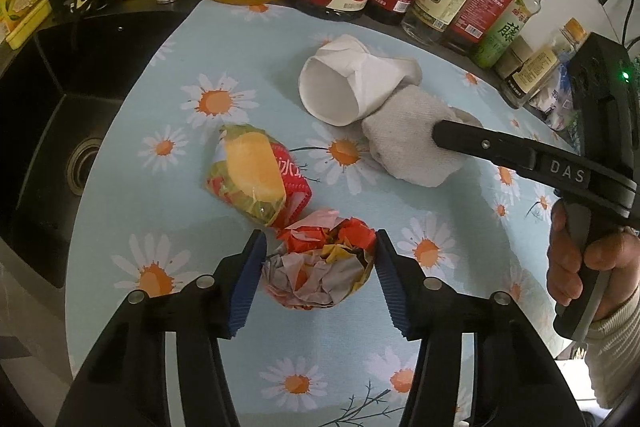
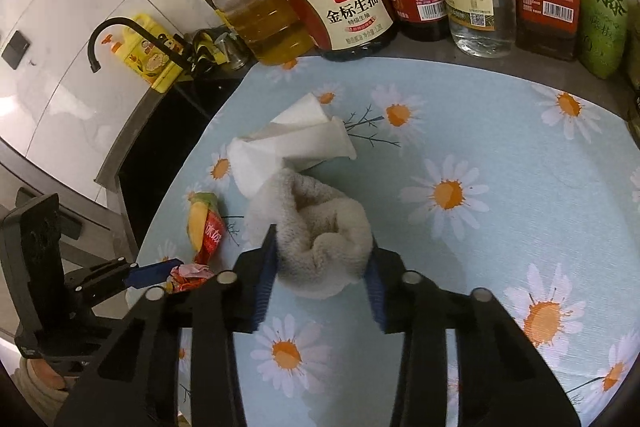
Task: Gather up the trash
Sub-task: 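Carry the wrapper and grey cloth down toward the black bin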
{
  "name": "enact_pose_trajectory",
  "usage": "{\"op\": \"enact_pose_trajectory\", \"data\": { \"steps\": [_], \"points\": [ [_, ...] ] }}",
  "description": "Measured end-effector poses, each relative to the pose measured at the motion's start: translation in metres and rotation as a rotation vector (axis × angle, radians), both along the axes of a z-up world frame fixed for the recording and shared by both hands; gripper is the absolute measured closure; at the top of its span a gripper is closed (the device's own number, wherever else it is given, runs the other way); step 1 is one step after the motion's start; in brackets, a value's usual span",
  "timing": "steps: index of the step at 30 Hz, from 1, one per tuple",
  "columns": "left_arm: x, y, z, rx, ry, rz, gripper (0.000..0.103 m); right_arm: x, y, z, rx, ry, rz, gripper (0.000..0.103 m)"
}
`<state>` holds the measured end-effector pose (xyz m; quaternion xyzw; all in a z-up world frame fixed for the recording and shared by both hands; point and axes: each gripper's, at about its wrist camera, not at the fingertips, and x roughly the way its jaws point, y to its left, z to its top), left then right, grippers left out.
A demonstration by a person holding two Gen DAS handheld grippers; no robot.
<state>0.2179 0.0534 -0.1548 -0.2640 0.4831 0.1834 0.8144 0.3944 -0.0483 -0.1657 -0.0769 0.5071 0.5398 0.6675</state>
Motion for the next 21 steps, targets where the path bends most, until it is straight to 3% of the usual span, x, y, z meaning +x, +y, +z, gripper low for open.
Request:
{"op": "enact_pose_trajectory", "data": {
  "steps": [12, 21],
  "points": [
    [-0.009, -0.012, 0.016, 0.019, -0.042, -0.024, 0.051, -0.008, -0.03, 0.013, 0.034, -0.004, -0.039, 0.07],
    [-0.03, -0.021, 0.027, 0.015, -0.101, -0.082, 0.051, -0.037, -0.058, 0.024, 0.031, -0.033, -0.102, 0.07]
  ]
}}
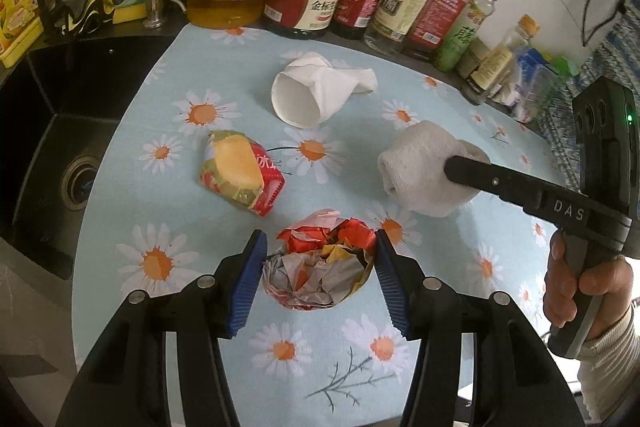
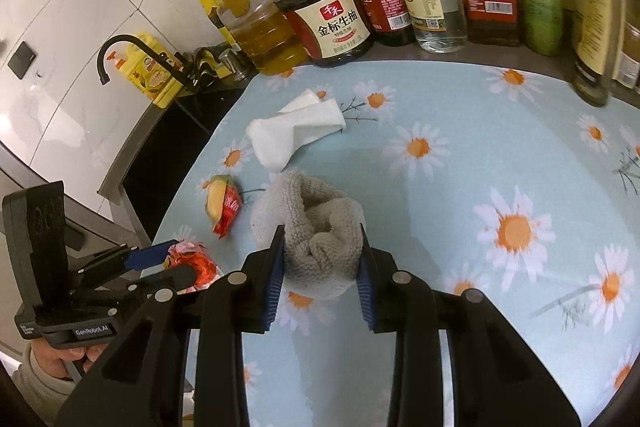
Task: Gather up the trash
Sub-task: 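Carry the wrapper and grey cloth down toward the black bin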
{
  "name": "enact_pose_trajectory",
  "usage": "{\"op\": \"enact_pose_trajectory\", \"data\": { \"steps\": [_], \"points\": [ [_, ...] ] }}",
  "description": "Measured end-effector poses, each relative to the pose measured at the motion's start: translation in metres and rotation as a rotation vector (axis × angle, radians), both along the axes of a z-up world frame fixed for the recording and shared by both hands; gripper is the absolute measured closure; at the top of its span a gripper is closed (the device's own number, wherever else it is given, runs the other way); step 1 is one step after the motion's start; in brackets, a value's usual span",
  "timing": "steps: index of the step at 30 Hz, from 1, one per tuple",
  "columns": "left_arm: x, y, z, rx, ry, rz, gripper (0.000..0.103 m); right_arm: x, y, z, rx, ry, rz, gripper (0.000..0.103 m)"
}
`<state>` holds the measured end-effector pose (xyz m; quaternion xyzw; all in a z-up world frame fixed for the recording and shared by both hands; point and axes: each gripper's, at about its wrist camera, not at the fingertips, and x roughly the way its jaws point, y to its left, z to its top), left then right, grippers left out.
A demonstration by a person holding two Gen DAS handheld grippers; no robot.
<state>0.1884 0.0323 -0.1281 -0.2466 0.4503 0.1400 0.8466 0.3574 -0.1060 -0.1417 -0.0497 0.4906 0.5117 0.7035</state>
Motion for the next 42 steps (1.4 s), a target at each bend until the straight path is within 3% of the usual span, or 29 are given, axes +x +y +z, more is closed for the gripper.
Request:
{"op": "enact_pose_trajectory", "data": {
  "steps": [15, 31, 42],
  "points": [
    [-0.063, 0.005, 0.011, -0.024, -0.083, -0.115, 0.051, -0.092, -0.021, 0.022, -0.014, -0.057, -0.111, 0.07],
    [-0.129, 0.009, 0.004, -0.081, -0.094, -0.224, 0.051, -0.194, -0.038, 0.018, -0.032, -0.043, -0.232, 0.07],
    [-0.169, -0.001, -0.014, -0.109, -0.063, -0.282, 0.051, -0.251, -0.052, -0.002, -0.063, -0.006, -0.278, 0.07]
  ]
}}
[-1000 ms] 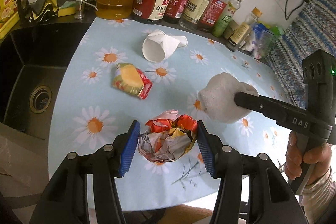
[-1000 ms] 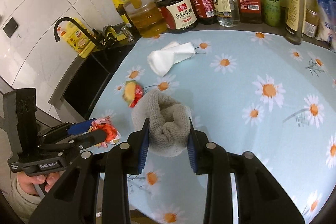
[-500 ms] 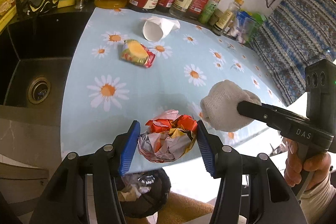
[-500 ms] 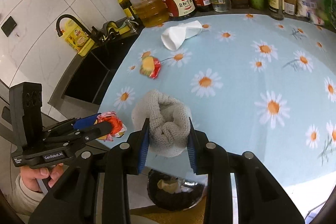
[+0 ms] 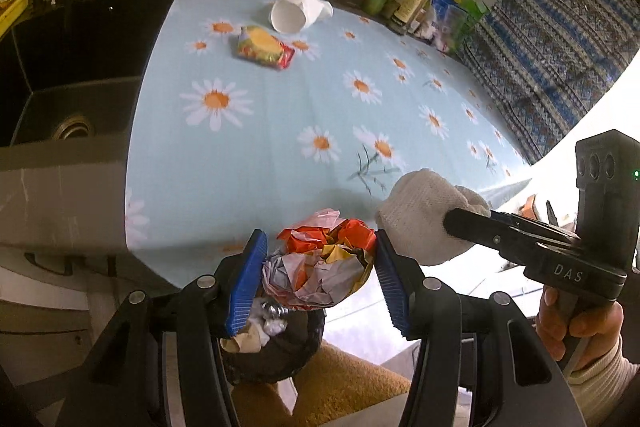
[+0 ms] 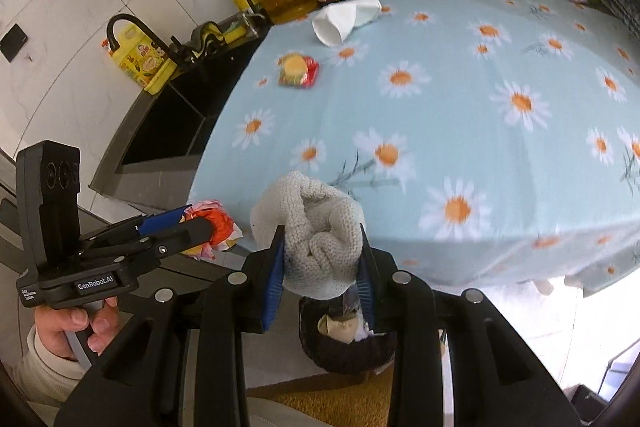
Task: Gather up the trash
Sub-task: 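Carry the wrapper and grey cloth down toward the black bin, then open both tools over the black bin to drop the wrapper and cloth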
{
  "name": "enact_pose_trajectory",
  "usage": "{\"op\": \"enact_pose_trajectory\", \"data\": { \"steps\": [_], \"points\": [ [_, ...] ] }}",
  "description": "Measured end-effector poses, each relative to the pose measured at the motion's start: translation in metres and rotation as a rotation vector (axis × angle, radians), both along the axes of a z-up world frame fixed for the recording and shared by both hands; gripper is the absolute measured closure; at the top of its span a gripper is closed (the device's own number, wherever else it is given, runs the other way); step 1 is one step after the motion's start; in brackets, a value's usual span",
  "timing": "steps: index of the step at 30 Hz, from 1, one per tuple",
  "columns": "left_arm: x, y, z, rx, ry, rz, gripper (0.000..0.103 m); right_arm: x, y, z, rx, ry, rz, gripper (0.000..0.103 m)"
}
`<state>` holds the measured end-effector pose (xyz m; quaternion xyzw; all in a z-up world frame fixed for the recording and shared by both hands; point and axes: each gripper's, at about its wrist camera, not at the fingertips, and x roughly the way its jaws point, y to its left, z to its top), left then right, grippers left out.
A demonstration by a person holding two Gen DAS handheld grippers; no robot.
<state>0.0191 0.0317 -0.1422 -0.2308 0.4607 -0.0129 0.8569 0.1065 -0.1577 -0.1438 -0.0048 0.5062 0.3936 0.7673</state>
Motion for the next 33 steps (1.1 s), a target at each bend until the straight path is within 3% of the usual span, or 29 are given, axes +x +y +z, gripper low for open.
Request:
{"op": "enact_pose_trajectory", "data": {
  "steps": [12, 33],
  "points": [
    [-0.022, -0.01, -0.035, -0.018, 0.078, -0.025, 0.051, -0.028, -0.014, -0.03, -0.019, 0.06, -0.026, 0.07],
    [-0.037, -0.011, -0.121, -0.077, 0.297, -0.02, 0.051, -0.047, -0.009, -0.133, -0.166, 0.285, 0.009, 0.069]
  ]
}}
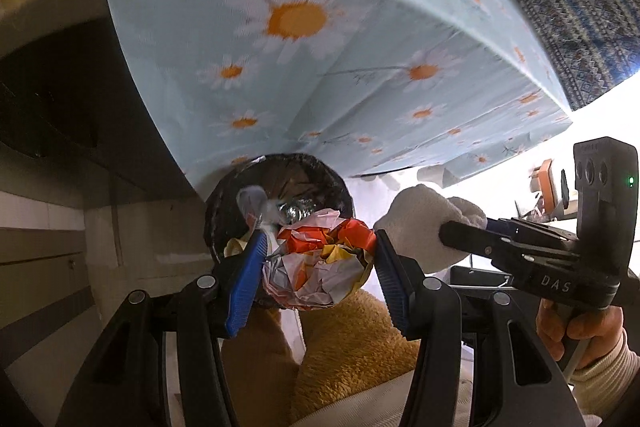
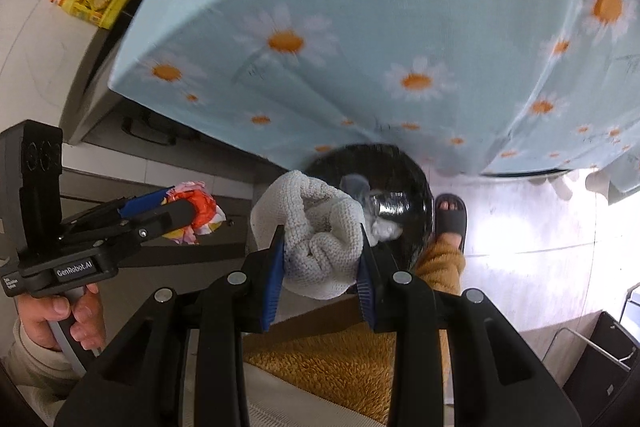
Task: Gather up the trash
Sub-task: 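Open both tools over the black bin to drop the wrapper and cloth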
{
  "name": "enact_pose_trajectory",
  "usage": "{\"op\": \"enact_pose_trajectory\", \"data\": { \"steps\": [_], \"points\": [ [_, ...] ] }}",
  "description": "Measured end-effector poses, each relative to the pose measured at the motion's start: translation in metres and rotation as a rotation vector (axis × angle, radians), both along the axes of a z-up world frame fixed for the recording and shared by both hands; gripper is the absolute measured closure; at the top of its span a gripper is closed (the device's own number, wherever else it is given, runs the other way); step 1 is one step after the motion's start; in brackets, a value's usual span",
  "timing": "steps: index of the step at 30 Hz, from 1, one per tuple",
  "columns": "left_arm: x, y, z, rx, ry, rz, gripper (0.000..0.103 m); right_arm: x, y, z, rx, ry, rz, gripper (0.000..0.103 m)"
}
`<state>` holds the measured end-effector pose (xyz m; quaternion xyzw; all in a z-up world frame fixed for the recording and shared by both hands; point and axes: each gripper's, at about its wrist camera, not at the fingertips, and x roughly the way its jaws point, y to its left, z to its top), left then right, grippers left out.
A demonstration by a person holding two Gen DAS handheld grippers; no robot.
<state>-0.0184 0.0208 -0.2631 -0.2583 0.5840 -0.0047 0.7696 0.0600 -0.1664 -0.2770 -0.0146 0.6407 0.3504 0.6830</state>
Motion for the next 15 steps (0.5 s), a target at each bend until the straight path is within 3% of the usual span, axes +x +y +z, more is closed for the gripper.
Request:
{"op": "enact_pose_trajectory", "data": {
  "steps": [13, 15],
  "points": [
    [0.019, 0.004, -0.019, -0.017, 0.056, 0.001, 0.049, -0.001, 0.002, -0.03, -0.028, 0.073, -0.002, 0.066],
    [0.022, 0.004, -0.022, -0.006, 0.075, 0.006, 0.043, 0.002, 0.004, -0.03, -0.022, 0.081, -0.001, 0.061]
  ]
}}
